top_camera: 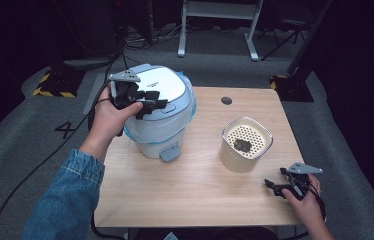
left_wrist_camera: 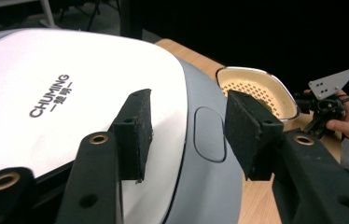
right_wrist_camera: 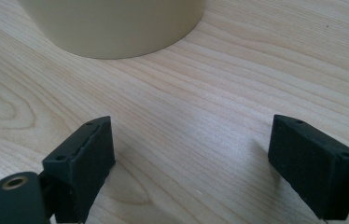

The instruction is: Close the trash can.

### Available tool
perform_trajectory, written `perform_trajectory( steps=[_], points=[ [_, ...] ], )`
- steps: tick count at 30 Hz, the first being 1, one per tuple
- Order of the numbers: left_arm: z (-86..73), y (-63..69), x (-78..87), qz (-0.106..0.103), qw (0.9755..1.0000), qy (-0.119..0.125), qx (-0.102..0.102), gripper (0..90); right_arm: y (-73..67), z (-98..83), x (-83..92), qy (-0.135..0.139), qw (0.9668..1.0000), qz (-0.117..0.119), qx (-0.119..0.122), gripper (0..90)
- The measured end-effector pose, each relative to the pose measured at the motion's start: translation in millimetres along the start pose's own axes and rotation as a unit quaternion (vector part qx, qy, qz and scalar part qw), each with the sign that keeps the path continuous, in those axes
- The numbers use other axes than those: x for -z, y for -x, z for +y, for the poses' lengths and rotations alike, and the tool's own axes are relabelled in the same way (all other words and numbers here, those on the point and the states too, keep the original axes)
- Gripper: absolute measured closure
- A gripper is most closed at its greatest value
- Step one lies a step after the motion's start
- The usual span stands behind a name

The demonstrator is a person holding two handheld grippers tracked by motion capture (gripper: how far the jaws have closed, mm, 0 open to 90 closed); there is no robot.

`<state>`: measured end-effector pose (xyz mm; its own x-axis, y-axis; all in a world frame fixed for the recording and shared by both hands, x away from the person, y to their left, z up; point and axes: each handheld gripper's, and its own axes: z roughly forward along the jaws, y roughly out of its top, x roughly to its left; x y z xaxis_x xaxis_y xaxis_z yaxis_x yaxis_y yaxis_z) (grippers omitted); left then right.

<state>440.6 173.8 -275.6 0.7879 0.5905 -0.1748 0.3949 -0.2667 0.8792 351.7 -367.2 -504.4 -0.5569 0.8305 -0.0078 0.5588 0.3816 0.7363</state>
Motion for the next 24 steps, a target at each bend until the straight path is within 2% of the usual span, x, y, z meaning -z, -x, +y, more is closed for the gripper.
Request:
perform_trajectory(
  steps=[3, 5, 8, 12, 14, 15, 16, 17, 18, 19, 21, 23, 24],
  points=[
    [0.9, -1.2, -0.6, 0.017, 0.9998, -0.001, -0.007, 54.4, 0.0, 0.0, 0.0, 0.0, 1.0, 0.0, 0.0, 14.6],
    [1.6, -1.8, -1.1, 0.021, 0.9998, -0.002, -0.001, 56.3, 0.0, 0.0, 0.0, 0.0, 1.0, 0.0, 0.0, 14.7],
    [2.3, -2.3, -2.6, 0.037, 0.9993, -0.004, -0.007, 61.2, 0.0, 0.0, 0.0, 0.0, 1.0, 0.0, 0.0, 14.6],
    [5.0, 2.4, -6.7, 0.068, 0.9973, -0.015, -0.023, 65.5, 0.0, 0.0, 0.0, 0.0, 1.0, 0.0, 0.0, 14.6],
    [6.5, 3.2, -7.4, 0.076, 0.9963, -0.021, -0.032, 66.5, 0.0, 0.0, 0.0, 0.0, 1.0, 0.0, 0.0, 14.6],
    [6.4, 3.3, -7.7, 0.077, 0.9964, -0.021, -0.028, 66.5, 0.0, 0.0, 0.0, 0.0, 1.0, 0.0, 0.0, 14.6],
    [5.7, 3.4, -8.6, 0.08, 0.9959, -0.032, -0.026, 67.6, 0.0, 0.0, 0.0, 0.0, 1.0, 0.0, 0.0, 14.6],
    [5.3, 5.0, -9.4, 0.093, 0.9947, -0.031, -0.032, 69.7, -0.2, 0.0, 0.0, 0.0, 1.0, 0.0, 0.0, 14.6],
    [6.0, 7.7, -10.0, 0.107, 0.9921, -0.038, -0.055, 70.1, -0.1, 0.0, 0.0, 0.0, 1.0, 0.0, 0.0, 14.6],
    [6.3, 10.2, -10.8, 0.114, 0.9908, -0.039, -0.061, 70.0, -0.1, 0.0, 0.0, 0.0, 1.0, 0.0, 0.0, 14.6],
    [5.2, 7.6, -11.2, 0.108, 0.9919, -0.03, -0.059, 69.4, -0.1, 0.0, 0.0, 0.0, 1.0, 0.0, 0.0, 14.6],
    [2.9, 3.7, -12.0, 0.12, 0.9911, -0.014, -0.055, 58.7, 0.0, 0.0, 0.0, 0.0, 1.0, 0.0, 0.0, 14.6],
    [2.6, 2.4, -11.7, 0.118, 0.9917, -0.01, -0.051, 53.8, 0.0, 0.0, 0.0, 0.0, 1.0, 0.0, 0.0, 14.6]
  ],
)
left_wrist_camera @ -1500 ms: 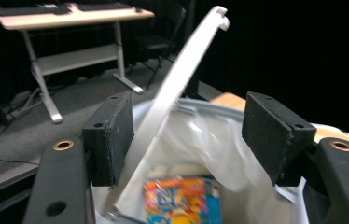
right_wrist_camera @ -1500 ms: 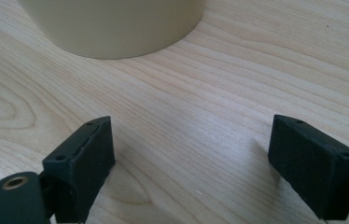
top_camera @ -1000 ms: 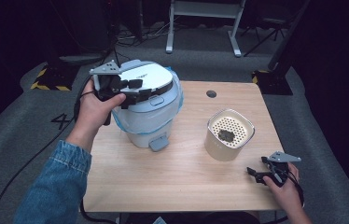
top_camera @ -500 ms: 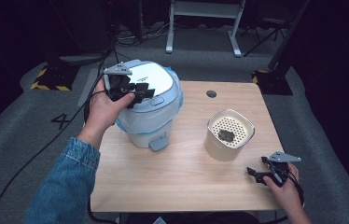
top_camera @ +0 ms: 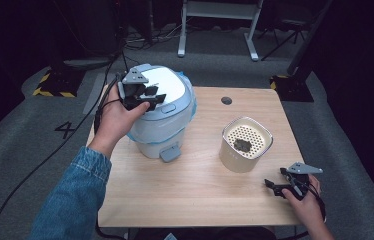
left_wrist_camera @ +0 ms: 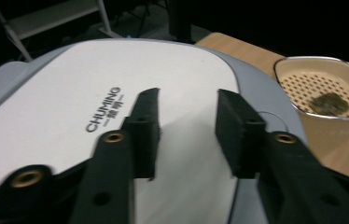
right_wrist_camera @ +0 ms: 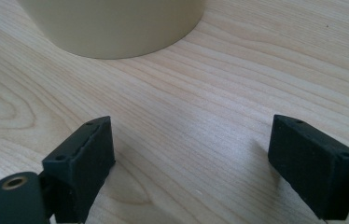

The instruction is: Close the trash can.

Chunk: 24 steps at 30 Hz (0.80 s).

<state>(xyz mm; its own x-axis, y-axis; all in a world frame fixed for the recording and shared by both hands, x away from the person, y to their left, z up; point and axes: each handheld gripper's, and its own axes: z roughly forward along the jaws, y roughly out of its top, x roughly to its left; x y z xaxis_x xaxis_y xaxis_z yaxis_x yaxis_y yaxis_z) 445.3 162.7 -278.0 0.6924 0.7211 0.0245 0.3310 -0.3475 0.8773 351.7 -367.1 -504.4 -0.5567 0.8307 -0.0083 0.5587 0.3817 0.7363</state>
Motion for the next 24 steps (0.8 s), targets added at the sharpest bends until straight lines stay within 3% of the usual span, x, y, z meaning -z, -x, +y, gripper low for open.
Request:
perform_trajectory(
  steps=[2, 4, 6, 14, 24],
  points=[
    [-0.9, -2.2, 1.7, -0.011, 0.9997, 0.005, 0.02, 40.0, 0.0, 0.0, 0.0, 0.0, 1.0, 0.0, 0.0, 14.6],
    [-1.1, -1.9, 5.4, -0.029, 0.9992, 0.014, 0.023, 35.7, 0.0, 0.0, 0.0, 0.0, 1.0, 0.0, 0.0, 14.6],
    [-1.3, 1.5, 11.5, -0.026, 0.9993, 0.02, 0.019, 32.3, 0.0, 0.0, 0.0, 0.0, 1.0, 0.0, 0.0, 14.6],
    [-11.7, 20.6, 44.2, -0.026, 0.9994, 0.021, 0.006, 29.1, 0.1, 0.0, 0.0, 0.0, 1.0, 0.0, 0.0, 14.6],
    [-43.4, 36.6, 82.2, -0.016, 0.9997, 0.016, 0.003, 26.4, 0.1, 0.0, 0.0, 0.0, 1.0, 0.0, 0.0, 14.6]
  ],
)
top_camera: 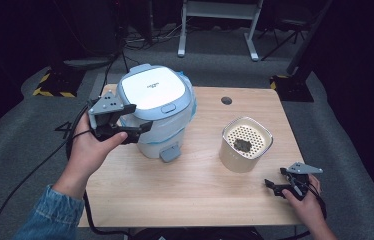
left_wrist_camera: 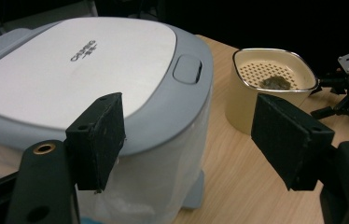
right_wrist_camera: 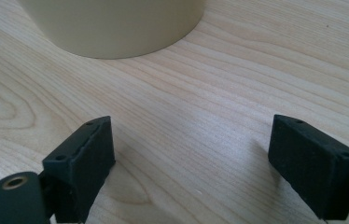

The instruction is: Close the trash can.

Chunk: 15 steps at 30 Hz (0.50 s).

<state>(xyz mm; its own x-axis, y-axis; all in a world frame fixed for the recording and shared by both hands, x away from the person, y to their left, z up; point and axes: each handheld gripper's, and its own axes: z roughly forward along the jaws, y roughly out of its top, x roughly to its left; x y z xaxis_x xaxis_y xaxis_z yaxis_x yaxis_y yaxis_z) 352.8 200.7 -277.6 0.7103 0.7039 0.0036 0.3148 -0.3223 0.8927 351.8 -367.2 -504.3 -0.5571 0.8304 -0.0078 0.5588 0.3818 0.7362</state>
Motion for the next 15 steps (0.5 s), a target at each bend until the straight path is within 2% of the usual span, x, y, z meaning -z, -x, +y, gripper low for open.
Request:
perform_trajectory(
  steps=[8, 15],
  points=[
    [-29.4, 3.6, 21.8, 0.014, 0.9998, 0.001, 0.017, 25.0, 0.1, 0.0, 0.0, 0.0, 1.0, 0.001, 0.0, 14.6],
    [-61.9, 2.3, 28.0, 0.022, 0.9993, -0.003, 0.031, 25.0, 0.0, 0.1, 0.0, 0.0, 1.0, 0.001, -0.001, 14.6]
  ],
)
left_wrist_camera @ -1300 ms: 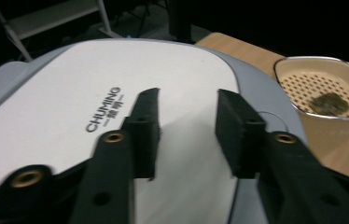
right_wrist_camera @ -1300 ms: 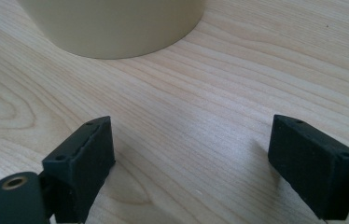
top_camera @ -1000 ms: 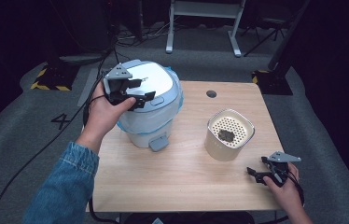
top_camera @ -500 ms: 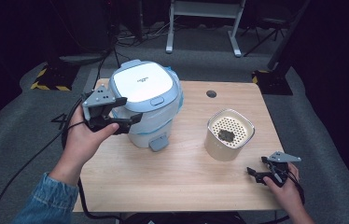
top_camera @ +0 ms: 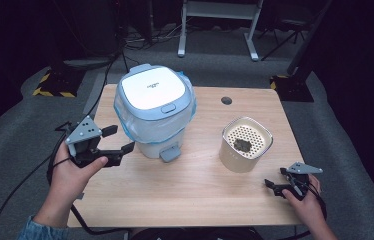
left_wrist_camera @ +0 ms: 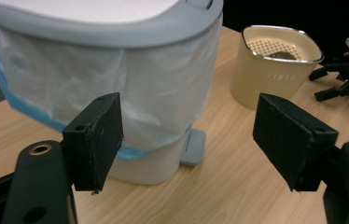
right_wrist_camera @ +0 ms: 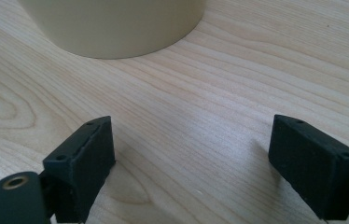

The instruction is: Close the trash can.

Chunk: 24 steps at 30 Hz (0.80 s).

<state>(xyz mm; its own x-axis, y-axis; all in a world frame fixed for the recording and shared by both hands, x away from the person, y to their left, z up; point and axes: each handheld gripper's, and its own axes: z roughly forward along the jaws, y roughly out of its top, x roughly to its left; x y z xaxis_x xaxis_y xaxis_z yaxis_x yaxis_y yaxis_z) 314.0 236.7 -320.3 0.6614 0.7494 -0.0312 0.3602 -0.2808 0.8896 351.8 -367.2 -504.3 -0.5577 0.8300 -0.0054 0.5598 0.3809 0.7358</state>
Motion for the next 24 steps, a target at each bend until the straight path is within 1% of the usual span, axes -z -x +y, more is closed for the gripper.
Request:
perform_trajectory(
  steps=[4, 7, 10, 14, 17, 19, 22, 24],
  points=[
    [-17.8, -3.7, -1.4, 0.012, 0.9999, -0.006, 0.004, 24.8, 0.0, 0.0, 0.0, 0.0, 1.0, 0.0, 0.0, 14.6],
    [-31.1, -5.4, -4.1, 0.022, 0.9996, -0.015, 0.004, 24.5, 0.0, 0.0, 0.0, 0.0, 1.0, 0.0, 0.0, 14.6],
    [-45.2, -6.0, -7.3, 0.028, 0.9994, -0.02, 0.012, 24.2, 0.0, 0.0, 0.0, 0.0, 1.0, 0.0, 0.0, 14.6],
    [-69.8, -7.7, -14.7, 0.026, 0.9989, -0.024, 0.031, 24.2, 0.0, 0.0, 0.0, 0.0, 1.0, 0.0, 0.0, 14.6],
    [-84.8, -9.1, -20.8, 0.027, 0.9982, -0.029, 0.044, 24.2, 0.1, 0.0, 0.0, 0.0, 1.0, 0.001, 0.0, 14.7],
    [-96.5, -9.9, -26.1, 0.032, 0.9974, -0.03, 0.057, 24.2, 0.4, 0.0, 0.0, 0.001, 1.0, 0.002, 0.001, 14.8],
    [-110.2, -12.7, -34.4, 0.035, 0.9957, -0.052, 0.068, 24.2, 0.6, 0.0, 0.0, 0.001, 1.0, 0.003, 0.002, 14.9],
    [-118.2, -13.9, -39.7, 0.04, 0.9946, -0.062, 0.074, 24.2, 0.6, 0.0, 0.0, 0.001, 1.0, 0.003, 0.002, 14.9]
  ],
)
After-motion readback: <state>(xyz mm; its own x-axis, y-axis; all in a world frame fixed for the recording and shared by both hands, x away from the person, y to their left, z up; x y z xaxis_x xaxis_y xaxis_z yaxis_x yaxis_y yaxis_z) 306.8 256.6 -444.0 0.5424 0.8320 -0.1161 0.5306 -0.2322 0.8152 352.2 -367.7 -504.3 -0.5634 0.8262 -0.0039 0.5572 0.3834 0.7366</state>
